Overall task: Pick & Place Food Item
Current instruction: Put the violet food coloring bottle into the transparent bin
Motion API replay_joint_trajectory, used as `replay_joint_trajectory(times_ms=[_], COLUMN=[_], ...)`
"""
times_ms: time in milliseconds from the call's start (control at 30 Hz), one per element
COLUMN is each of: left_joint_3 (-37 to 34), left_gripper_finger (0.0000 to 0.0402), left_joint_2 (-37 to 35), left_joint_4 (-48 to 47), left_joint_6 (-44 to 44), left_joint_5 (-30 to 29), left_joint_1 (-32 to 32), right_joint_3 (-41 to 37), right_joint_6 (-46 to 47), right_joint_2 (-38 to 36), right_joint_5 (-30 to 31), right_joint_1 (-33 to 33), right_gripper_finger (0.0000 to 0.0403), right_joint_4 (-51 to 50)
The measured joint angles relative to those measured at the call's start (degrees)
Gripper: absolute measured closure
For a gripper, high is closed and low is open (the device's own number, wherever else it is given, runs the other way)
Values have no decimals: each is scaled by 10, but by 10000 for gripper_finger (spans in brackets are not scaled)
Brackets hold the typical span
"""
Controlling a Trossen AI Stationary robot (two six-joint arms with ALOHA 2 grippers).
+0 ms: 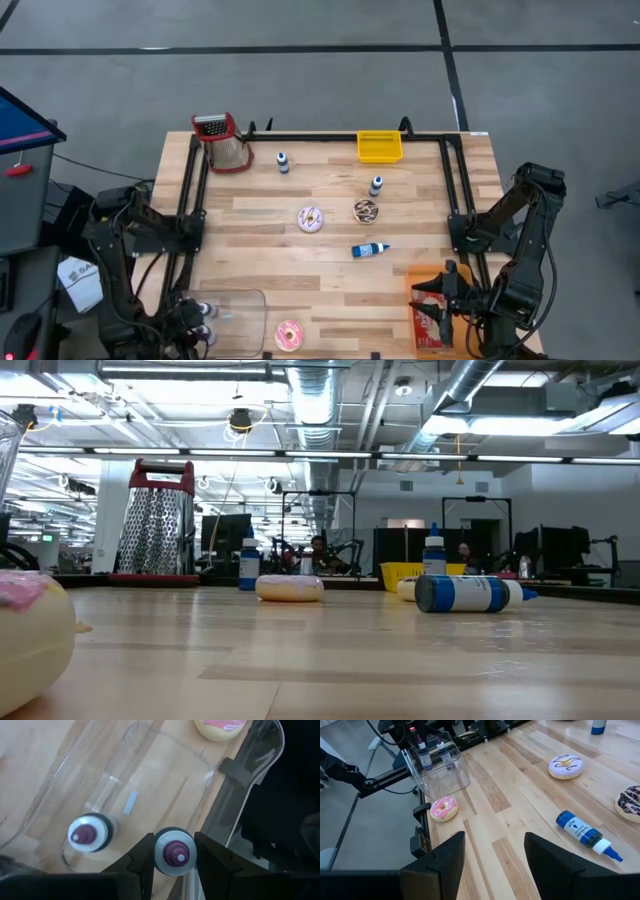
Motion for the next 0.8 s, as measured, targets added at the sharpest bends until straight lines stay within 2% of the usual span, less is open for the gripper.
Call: replay_joint_trajectory(times_ms=[133, 400, 600, 800], left_joint_3=[0, 0, 0, 0], left_gripper_finger=[294, 294, 294, 294], left_joint_2=[2, 11, 11, 11], left_joint_4=[-7, -10, -11, -13], left_joint_6=[-24, -41, -43, -43], left_joint_5=[-18, -8, 37, 36], left_joint_1=[-11, -13, -10, -10], right_joint_3=[0, 0, 0, 0], right_joint_6=[0, 2, 2, 1], right_joint_2=[0, 0, 0, 0], right_joint_5=[0, 0, 0, 0], right_joint_1=[0, 0, 0, 0], right_gripper_finger=[205, 205, 205, 205], right_joint_4=[0, 0, 0, 0])
